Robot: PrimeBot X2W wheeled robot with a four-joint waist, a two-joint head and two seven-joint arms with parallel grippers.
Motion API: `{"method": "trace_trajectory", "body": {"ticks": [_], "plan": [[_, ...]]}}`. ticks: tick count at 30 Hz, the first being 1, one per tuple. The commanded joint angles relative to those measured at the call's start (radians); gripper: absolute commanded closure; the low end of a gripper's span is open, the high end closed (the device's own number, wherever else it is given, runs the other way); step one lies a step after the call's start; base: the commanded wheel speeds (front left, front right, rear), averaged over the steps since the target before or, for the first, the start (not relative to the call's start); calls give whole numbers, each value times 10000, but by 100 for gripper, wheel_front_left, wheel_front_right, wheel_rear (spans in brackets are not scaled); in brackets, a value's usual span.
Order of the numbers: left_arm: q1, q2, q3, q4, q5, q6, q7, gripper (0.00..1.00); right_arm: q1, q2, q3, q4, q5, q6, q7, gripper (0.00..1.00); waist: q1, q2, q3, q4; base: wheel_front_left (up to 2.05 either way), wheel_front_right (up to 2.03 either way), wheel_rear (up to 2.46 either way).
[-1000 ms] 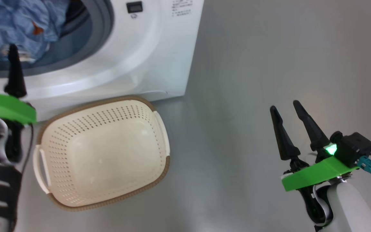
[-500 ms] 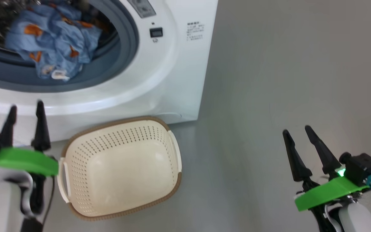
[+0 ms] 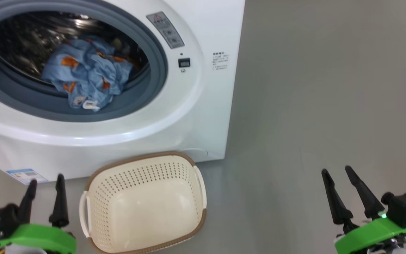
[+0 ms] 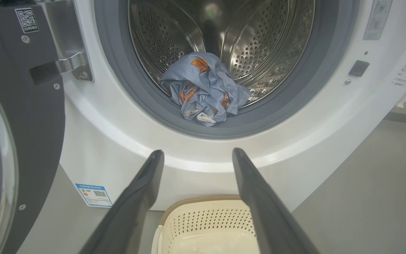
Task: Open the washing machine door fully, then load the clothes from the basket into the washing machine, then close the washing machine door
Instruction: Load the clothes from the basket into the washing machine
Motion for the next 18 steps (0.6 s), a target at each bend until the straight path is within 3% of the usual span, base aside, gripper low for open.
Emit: {"method": "trace_trajectory", "body": {"ticks": [1, 18], "plan": [[62, 247, 384, -327, 125, -15, -63, 0, 162, -182, 133, -230, 50, 16, -120, 0, 0, 0, -343, 170, 0, 0, 0], [1897, -166, 1159, -1312, 563, -15, -63, 0, 996, -333, -74, -340, 165, 16, -120, 0, 0, 0, -1083, 198, 0, 0, 0]]}}
